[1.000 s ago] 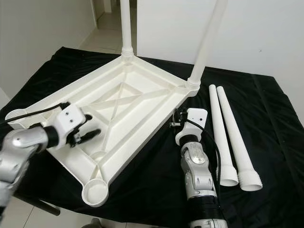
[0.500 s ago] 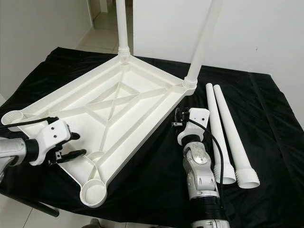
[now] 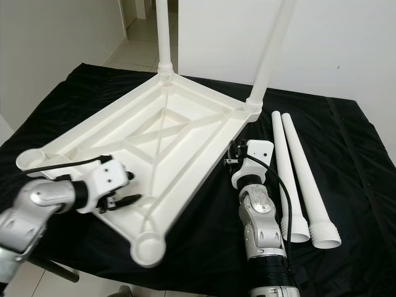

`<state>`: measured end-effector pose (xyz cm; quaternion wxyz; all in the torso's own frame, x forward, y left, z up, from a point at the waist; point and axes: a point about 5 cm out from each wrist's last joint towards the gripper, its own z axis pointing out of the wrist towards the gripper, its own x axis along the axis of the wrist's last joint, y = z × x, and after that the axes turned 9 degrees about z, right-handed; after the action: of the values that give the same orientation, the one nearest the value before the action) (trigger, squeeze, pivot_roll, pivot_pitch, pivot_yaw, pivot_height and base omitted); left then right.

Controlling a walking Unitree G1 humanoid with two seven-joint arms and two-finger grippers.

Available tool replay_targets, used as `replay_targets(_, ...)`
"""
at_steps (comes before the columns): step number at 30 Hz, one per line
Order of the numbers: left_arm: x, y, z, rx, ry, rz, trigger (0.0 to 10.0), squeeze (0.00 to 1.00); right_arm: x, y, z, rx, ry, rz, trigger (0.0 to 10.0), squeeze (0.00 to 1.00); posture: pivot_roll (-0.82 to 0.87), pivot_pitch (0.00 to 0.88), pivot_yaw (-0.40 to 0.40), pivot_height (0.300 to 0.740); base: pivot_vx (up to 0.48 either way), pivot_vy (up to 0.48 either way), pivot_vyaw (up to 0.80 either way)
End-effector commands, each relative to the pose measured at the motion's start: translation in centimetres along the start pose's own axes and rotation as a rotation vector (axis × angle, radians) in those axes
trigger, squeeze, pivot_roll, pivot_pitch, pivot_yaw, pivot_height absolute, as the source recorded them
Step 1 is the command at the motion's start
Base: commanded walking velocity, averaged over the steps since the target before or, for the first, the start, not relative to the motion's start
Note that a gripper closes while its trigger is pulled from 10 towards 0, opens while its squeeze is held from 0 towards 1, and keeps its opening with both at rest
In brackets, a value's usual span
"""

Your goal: Building children table

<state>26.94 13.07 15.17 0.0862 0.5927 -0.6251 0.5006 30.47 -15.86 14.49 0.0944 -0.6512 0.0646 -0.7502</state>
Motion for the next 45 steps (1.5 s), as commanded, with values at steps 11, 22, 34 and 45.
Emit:
replay_targets(11, 1.2, 0.3, 3.6, 0.006, 0.041, -0.011, 10.0, 0.0, -0.3, 0.0, -0.5, -0.007, -0.021, -0.001, 10.0, 0.0, 0.09, 0.091, -0.035, 0.74, 0.0, 0.0, 0.0)
replay_targets(22, 1.8, -1.7, 1.0, 0.081, 0.144, -0.12, 10.0, 0.0, -0.2, 0.5, -0.5, -0.02, -0.021, -0.011, 10.0, 0.0, 0.1, 0.085, -0.038, 0.74, 0.0, 0.0, 0.0)
replay_targets(34, 1.9, -3.3, 1.8, 0.237, 0.141, -0.184, 10.0, 0.0, -0.5, 2.2, -0.8, -0.176, -0.046, -0.019, 10.0, 0.0, 0.11, 0.074, -0.038, 0.74, 0.0, 0.0, 0.0)
replay_targets(45, 1.7, -3.1, 1.5, 0.225, 0.13, -0.181, 10.0, 0.0, -1.1, 3.7, 0.1, -0.31, -0.064, -0.042, 10.0, 0.0, 0.11, 0.068, -0.037, 0.74, 0.0, 0.0, 0.0)
